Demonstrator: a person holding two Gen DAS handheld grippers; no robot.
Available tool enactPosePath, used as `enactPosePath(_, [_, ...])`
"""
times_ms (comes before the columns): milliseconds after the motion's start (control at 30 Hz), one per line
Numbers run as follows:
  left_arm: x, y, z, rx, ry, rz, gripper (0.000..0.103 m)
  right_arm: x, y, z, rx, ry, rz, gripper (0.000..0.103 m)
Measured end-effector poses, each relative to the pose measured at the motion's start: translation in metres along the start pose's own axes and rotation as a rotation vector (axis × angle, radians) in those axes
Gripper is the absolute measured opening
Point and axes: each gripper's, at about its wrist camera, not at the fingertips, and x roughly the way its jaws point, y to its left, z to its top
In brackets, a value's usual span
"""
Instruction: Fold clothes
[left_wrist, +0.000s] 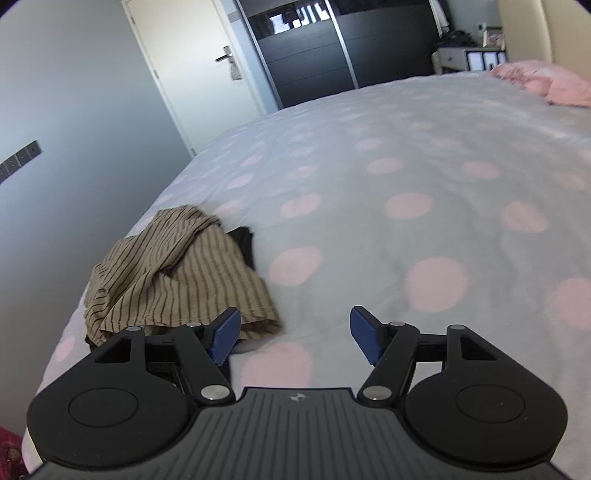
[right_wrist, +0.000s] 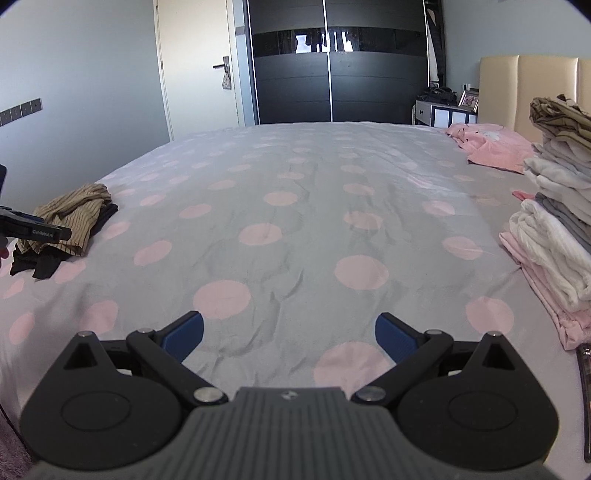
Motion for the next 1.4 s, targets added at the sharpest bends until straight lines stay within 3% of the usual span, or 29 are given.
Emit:
enactPosePath(200, [0.065,0.000,-0.011,0.075,0.070,0.091,0.072,0.031,-0.002,-0.005,-0.056,0.126,-0.083,0.100])
enactPosePath(467, [0.116,0.009,-0.015,0.041,0.090,0.161,0.070,0.063,-0.004,-0.011,-0.084,0.235,-0.135,0.100])
enactPosePath(567, [0.117,0.014,-0.013,0.006,0.076,0.173,0.050,0.069,-0.006,-0.013,-0.082,0.259,-0.140,0.100])
enactPosePath(633, [0.115,0.018,-0.011,-0.003,0.074,0.168,0.026,0.071,-0.006,-0.012,-0.078,0.266,-0.141,0.100])
enactPosePath(700, [0.112,0.025,-0.007,-0.032,0.075,0.137,0.009,0.074,-0.006,-0.012,-0.076,0.273,-0.137,0.100])
enactPosePath(800, [0.103,0.037,0.001,-0.091,0.069,0.098,0.002,0.074,-0.004,-0.012,-0.085,0.271,-0.134,0.100])
enactPosePath(1033, [0.045,0.005,0.022,0.001,-0.021,-0.030,0.001,0.062,-0.004,-0.011,-0.085,0.234,-0.136,0.100])
enactPosePath(1167, [-0.001,-0.027,0.033,0.014,-0.052,-0.178,0.001,0.049,-0.005,-0.009,-0.080,0.208,-0.136,0.100])
enactPosePath(1267, [-0.040,-0.057,0.038,0.047,-0.086,-0.342,0.000,0.039,-0.007,-0.006,-0.075,0.197,-0.138,0.100])
enactPosePath(1400, [-0.089,-0.105,0.036,0.125,-0.129,-0.450,0.000,0.028,-0.011,-0.005,-0.070,0.192,-0.136,0.100])
